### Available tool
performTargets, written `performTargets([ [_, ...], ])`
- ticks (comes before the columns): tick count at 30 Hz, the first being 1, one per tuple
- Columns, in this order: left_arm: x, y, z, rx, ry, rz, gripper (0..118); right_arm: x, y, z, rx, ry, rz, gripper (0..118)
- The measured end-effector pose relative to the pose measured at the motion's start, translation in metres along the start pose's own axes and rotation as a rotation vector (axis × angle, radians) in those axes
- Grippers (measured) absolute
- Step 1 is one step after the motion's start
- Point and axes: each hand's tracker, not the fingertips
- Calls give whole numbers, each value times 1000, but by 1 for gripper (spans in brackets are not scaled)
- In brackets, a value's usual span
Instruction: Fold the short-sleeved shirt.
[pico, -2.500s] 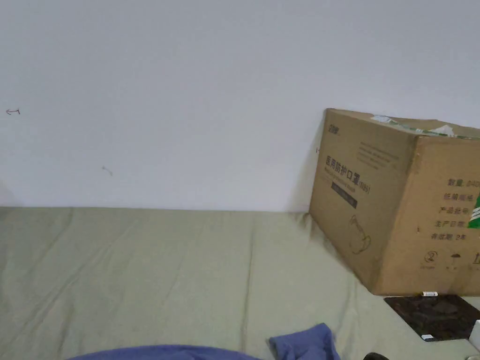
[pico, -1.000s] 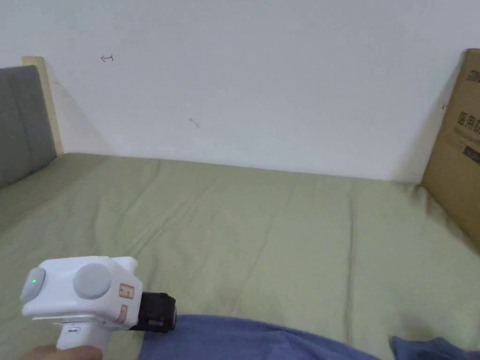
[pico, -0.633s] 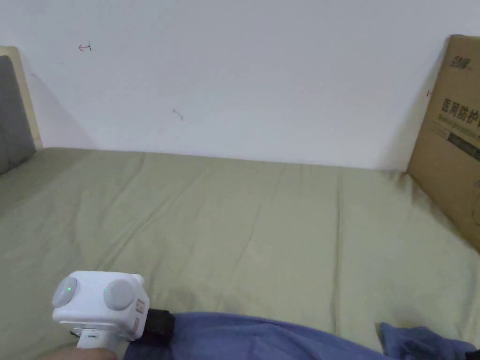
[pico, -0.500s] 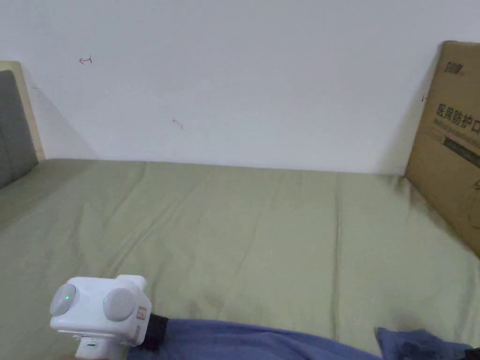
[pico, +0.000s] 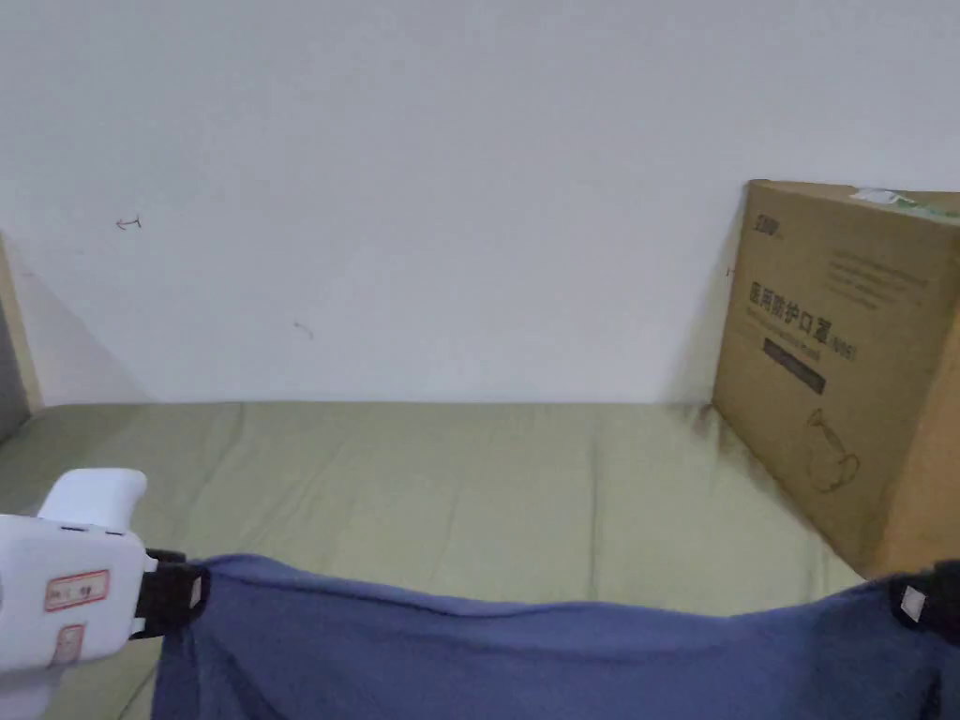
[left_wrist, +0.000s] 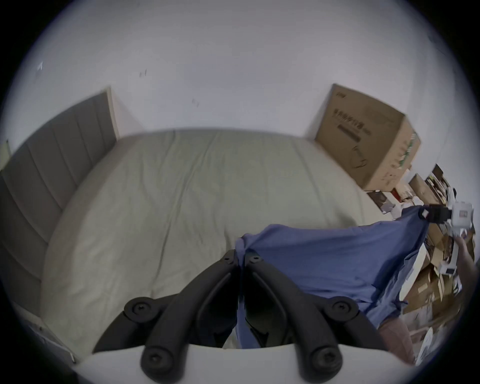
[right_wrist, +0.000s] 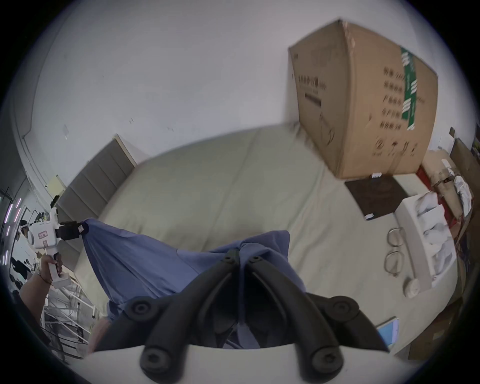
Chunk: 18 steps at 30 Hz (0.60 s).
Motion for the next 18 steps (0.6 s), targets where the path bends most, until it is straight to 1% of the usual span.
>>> performTargets([
  [5, 8, 47, 70, 159, -41, 26, 2, -10, 45, 62, 129, 19, -10, 2],
  [9, 18, 82, 99, 259, -32, -28, 2, -23, 90, 88, 226, 25, -1, 2],
  [13, 19, 118, 104, 307, -36, -1, 2, -39, 140, 94, 289, 26, 31, 2],
  [16, 18, 150, 97, 347, 10, -5, 2, -51, 181, 86, 306, 9, 52, 1],
  [18, 14, 175, 86, 379, 39, -13, 2, -59, 211, 74, 322, -25, 96, 1],
])
